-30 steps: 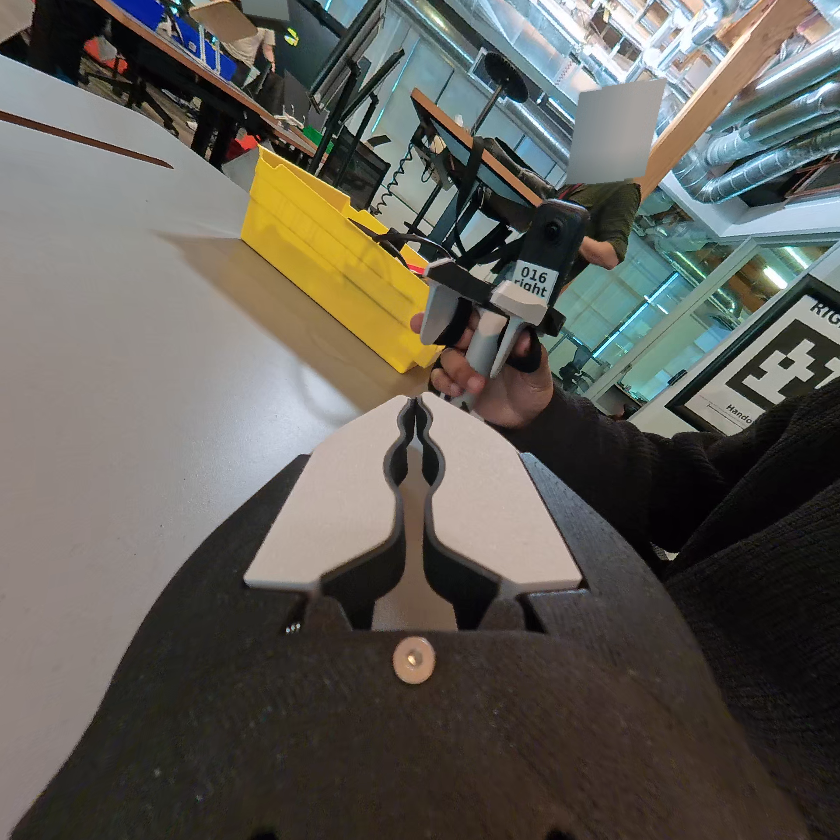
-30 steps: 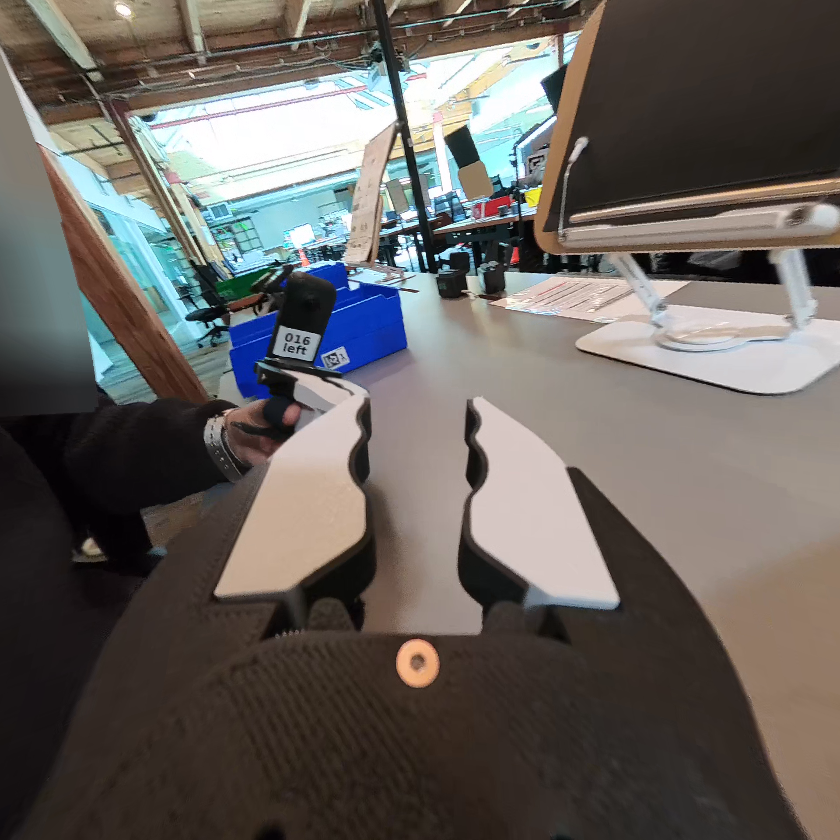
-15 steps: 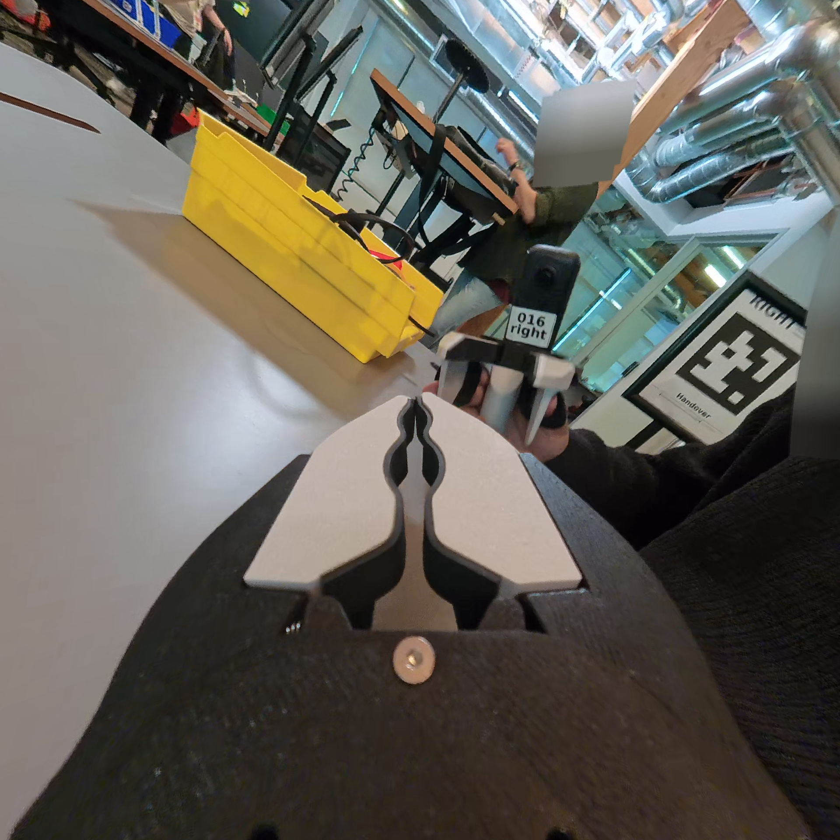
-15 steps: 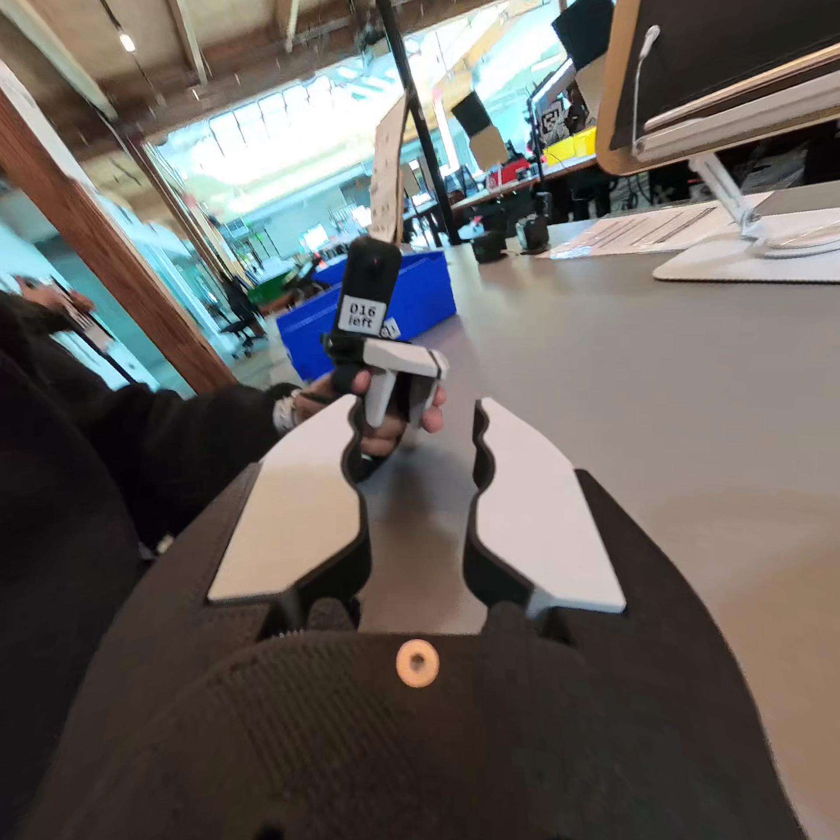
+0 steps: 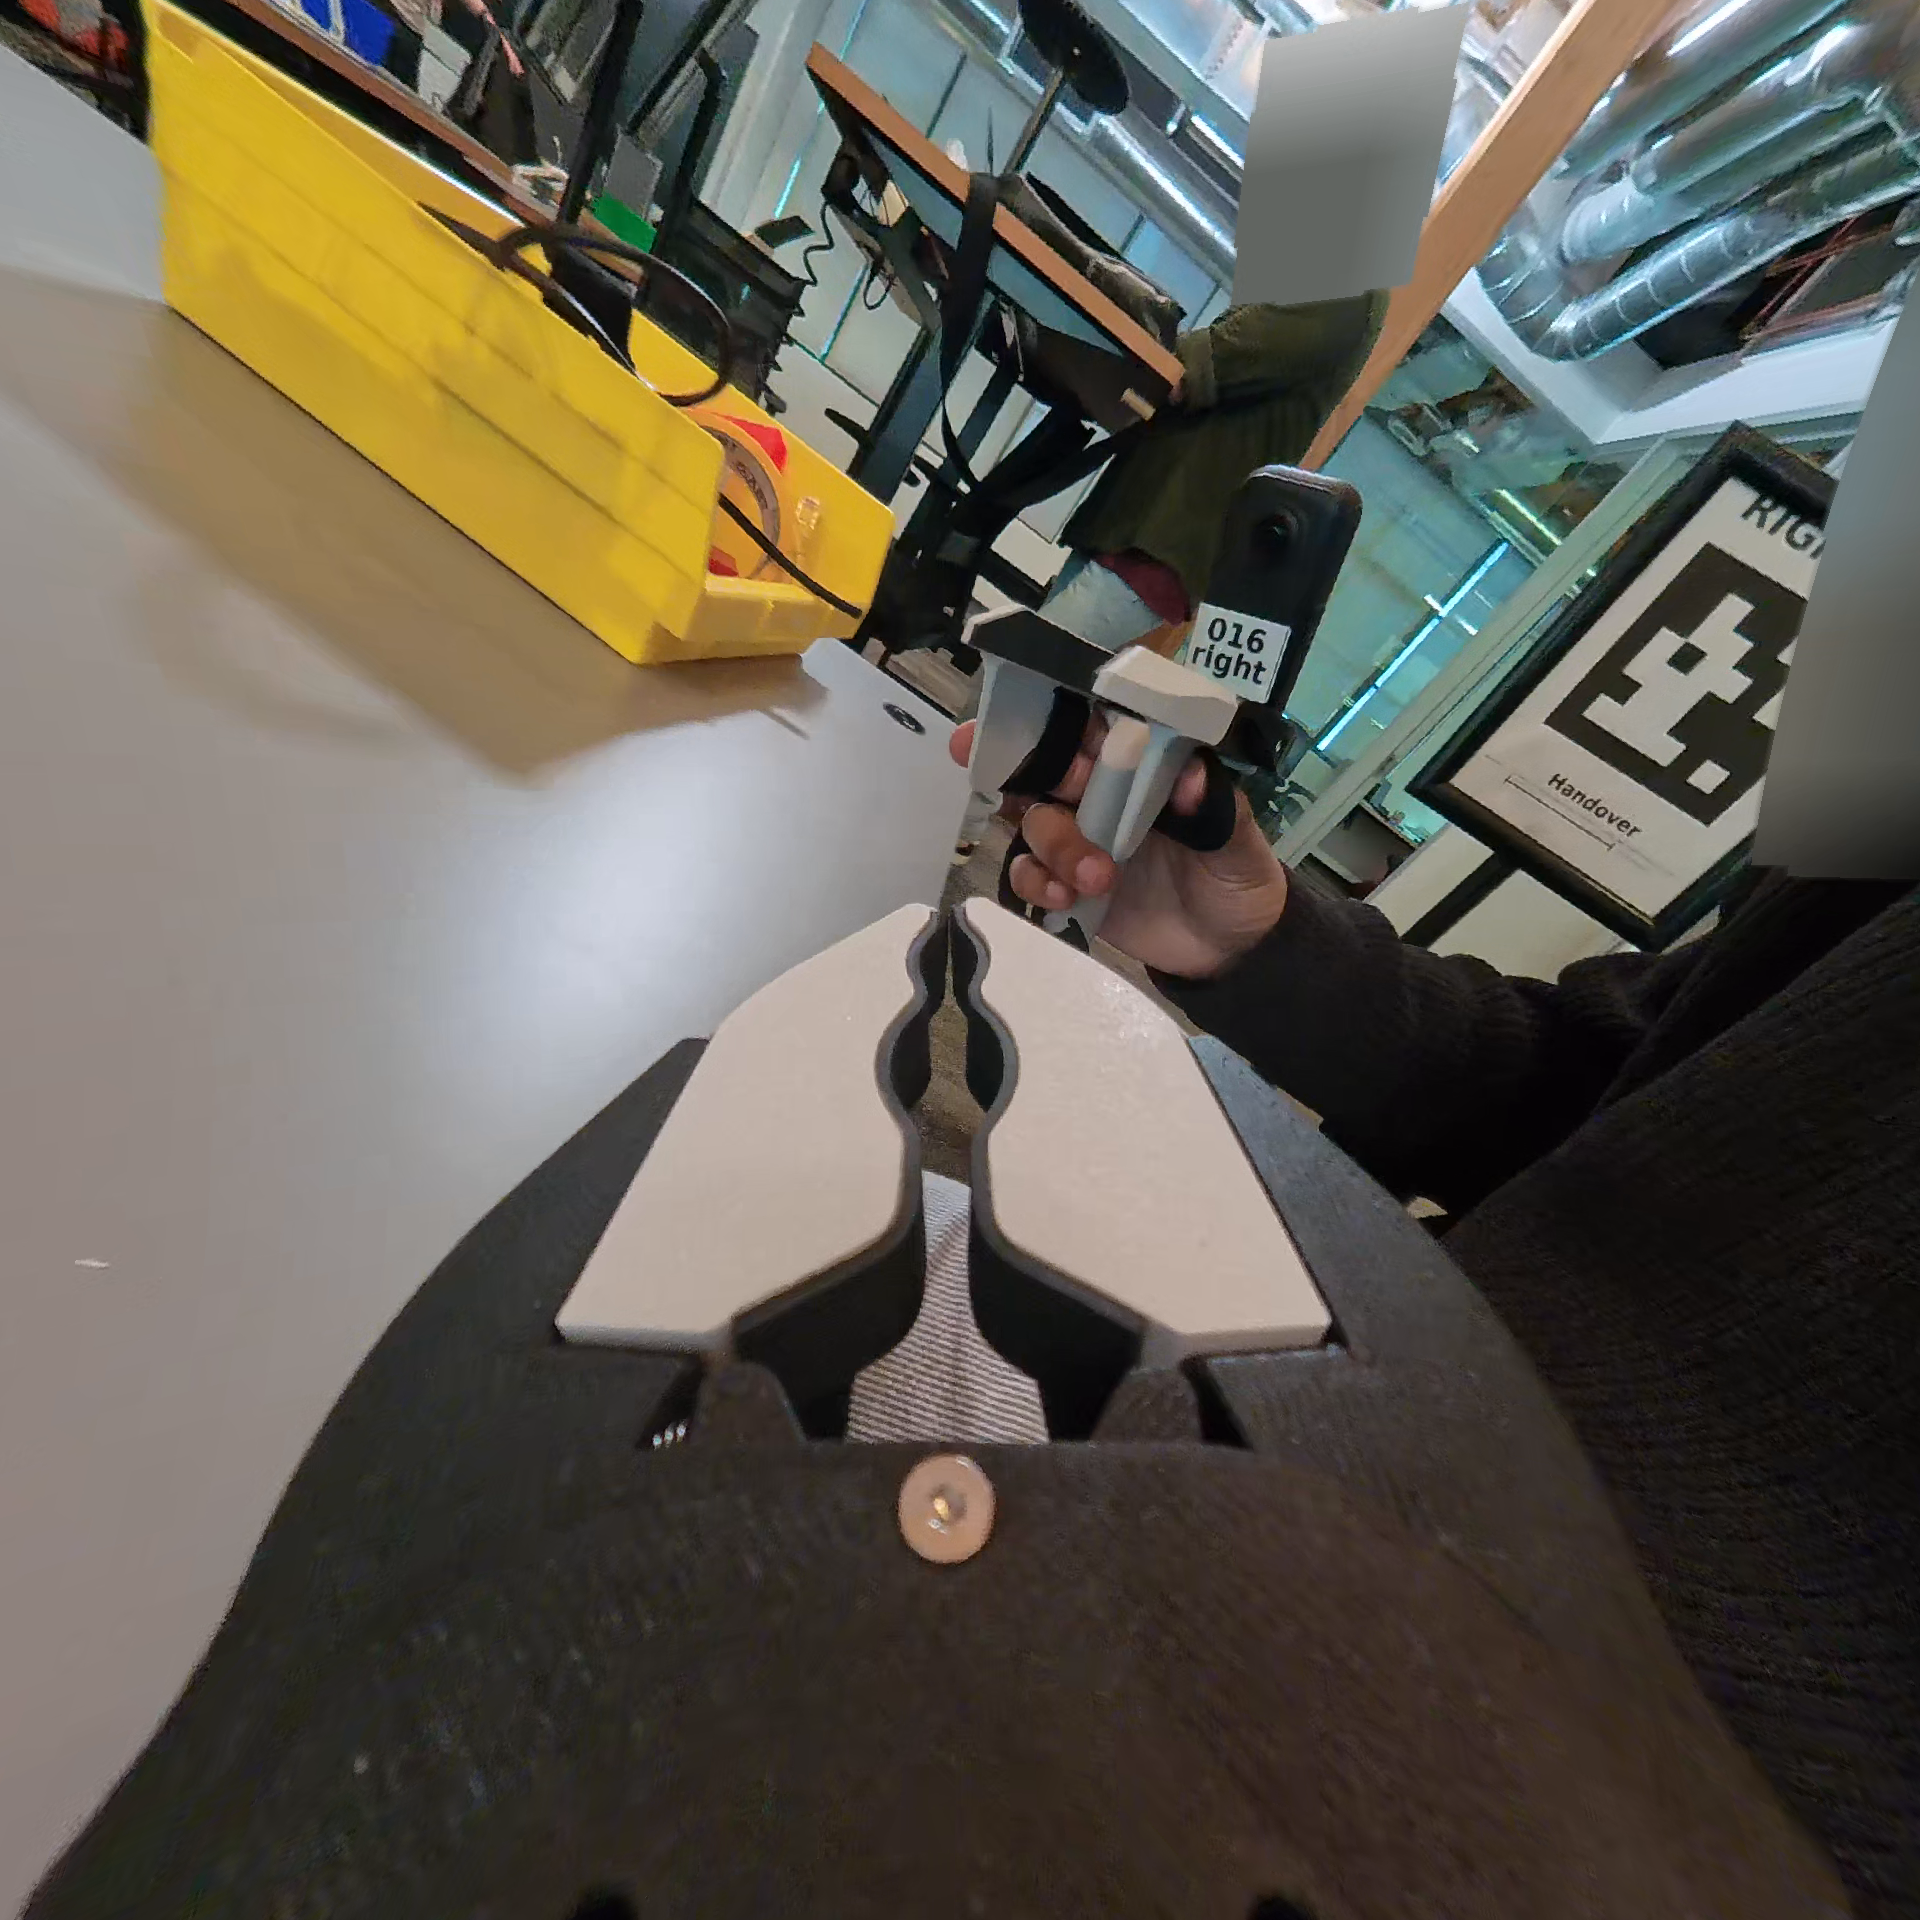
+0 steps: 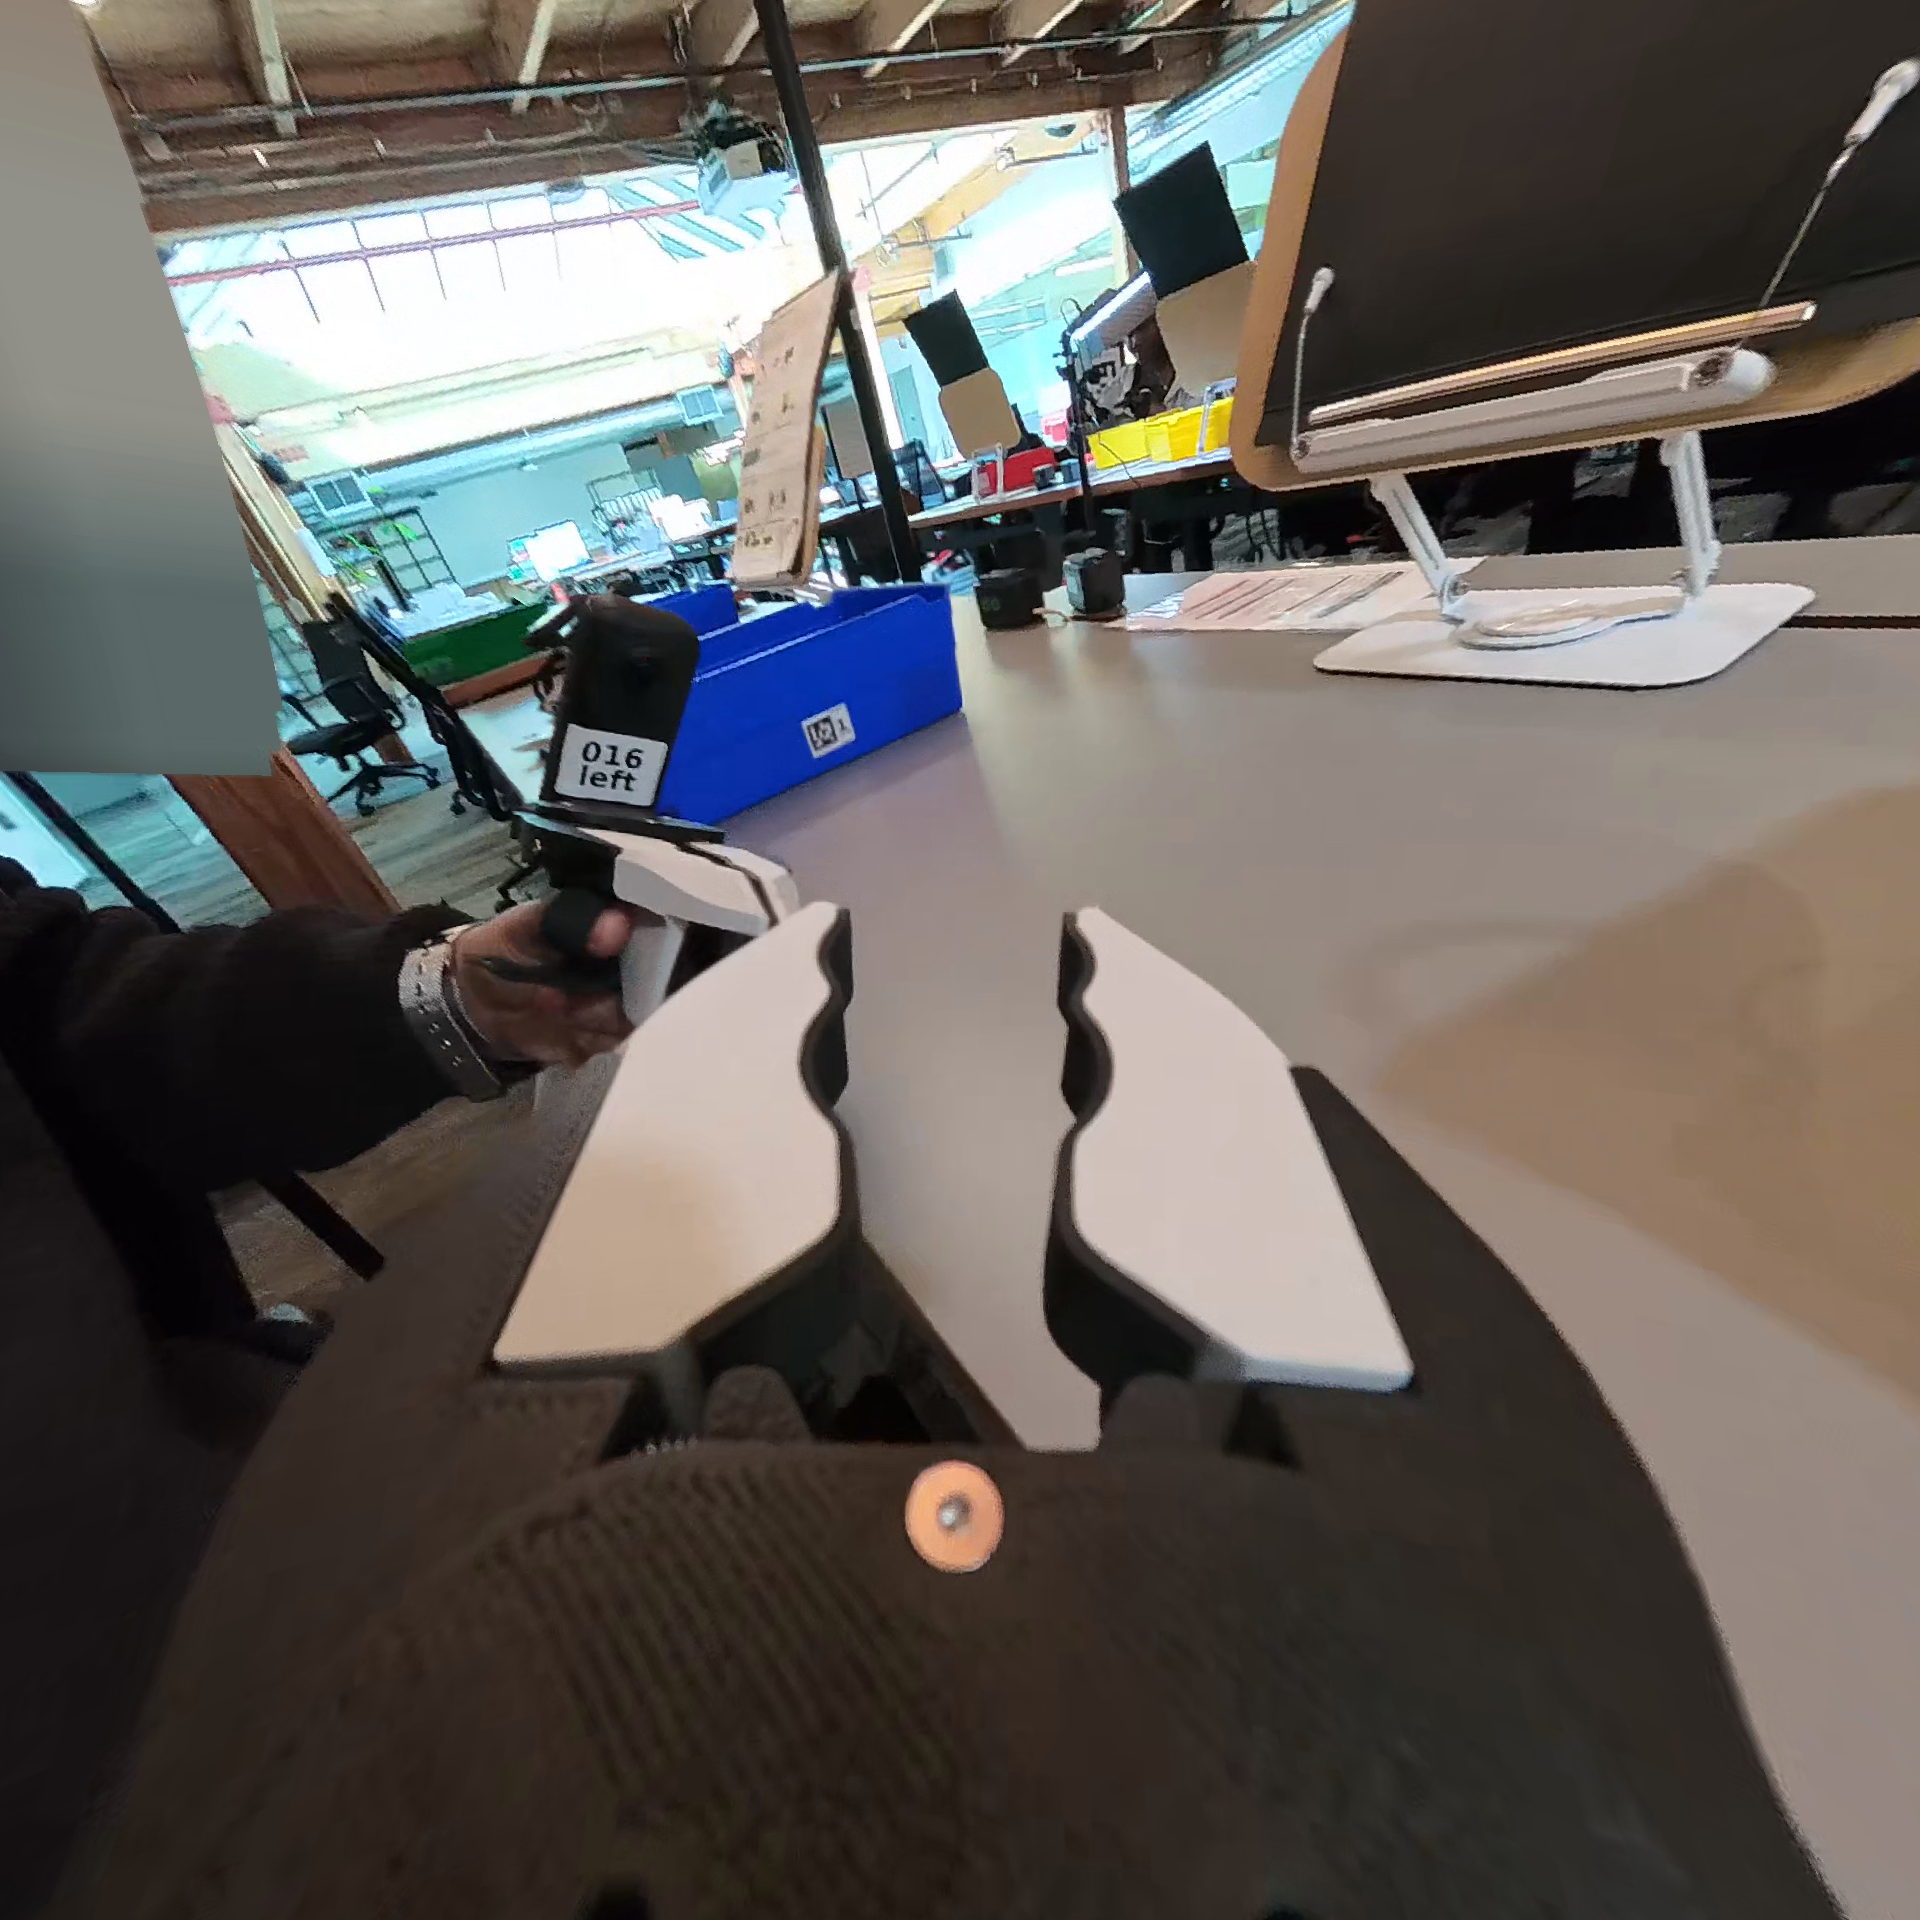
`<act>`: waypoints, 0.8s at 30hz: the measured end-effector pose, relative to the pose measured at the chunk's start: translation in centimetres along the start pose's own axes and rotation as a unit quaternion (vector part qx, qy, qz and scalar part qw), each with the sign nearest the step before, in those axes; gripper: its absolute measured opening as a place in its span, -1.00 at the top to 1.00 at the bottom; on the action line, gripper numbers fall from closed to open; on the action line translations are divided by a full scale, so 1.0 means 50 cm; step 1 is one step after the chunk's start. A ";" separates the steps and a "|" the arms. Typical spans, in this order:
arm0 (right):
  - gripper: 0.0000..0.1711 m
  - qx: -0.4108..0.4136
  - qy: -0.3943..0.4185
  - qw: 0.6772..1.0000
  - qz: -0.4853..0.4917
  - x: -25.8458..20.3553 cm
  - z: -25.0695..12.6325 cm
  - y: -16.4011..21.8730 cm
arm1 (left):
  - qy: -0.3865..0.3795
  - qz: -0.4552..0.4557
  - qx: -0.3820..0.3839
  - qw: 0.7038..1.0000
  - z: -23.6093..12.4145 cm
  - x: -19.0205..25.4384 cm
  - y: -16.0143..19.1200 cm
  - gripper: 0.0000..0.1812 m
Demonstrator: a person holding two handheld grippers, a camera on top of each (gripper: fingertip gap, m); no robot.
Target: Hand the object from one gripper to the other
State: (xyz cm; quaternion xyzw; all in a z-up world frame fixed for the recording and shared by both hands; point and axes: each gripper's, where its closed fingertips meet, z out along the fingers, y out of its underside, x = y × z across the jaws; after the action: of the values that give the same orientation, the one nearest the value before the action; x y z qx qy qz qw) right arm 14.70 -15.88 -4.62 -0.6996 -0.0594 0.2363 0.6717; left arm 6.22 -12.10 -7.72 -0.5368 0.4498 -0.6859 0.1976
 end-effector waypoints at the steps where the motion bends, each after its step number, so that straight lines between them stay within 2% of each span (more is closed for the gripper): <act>1: 0.55 -0.003 0.007 1.000 -0.007 -0.004 -0.017 0.002 | 0.001 -0.002 -0.002 1.000 0.004 0.012 0.010 1.00; 5: 0.57 -0.011 0.051 0.997 -0.051 0.003 -0.096 -0.002 | -0.007 0.016 -0.020 1.000 0.024 0.046 0.045 0.98; 7: 0.58 -0.025 0.095 0.992 -0.086 0.026 -0.160 -0.007 | -0.009 0.017 -0.023 1.000 0.037 0.058 0.055 0.94; 11: 0.67 -0.010 0.241 0.961 -0.136 0.094 -0.367 -0.035 | -0.001 -0.011 -0.006 1.000 0.069 0.080 0.056 0.89; 14: 0.68 -0.006 0.331 0.939 -0.088 0.148 -0.528 -0.012 | -0.013 -0.002 0.003 1.000 0.093 0.080 0.048 0.85; 16: 0.64 0.001 0.361 0.932 -0.036 0.184 -0.613 0.018 | -0.025 0.027 0.005 0.999 0.108 0.073 0.042 0.81; 18: 0.56 -0.043 0.380 0.924 -0.014 0.234 -0.687 0.090 | -0.043 0.065 -0.010 0.997 0.120 0.056 0.045 0.77; 21: 0.62 -0.201 0.407 0.890 -0.040 0.336 -0.810 0.300 | -0.074 0.094 -0.013 0.993 0.127 0.030 0.041 0.77; 24: 0.61 -0.253 0.421 0.871 0.029 0.427 -0.877 0.505 | -0.105 0.079 0.023 0.991 0.134 0.006 0.010 0.76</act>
State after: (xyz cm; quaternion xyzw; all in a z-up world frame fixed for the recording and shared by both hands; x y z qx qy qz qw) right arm 45.61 -49.59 -35.04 -0.8800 0.1918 -0.0839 0.4263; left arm 12.15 -15.30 -7.83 -0.5642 0.4516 -0.6182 0.3091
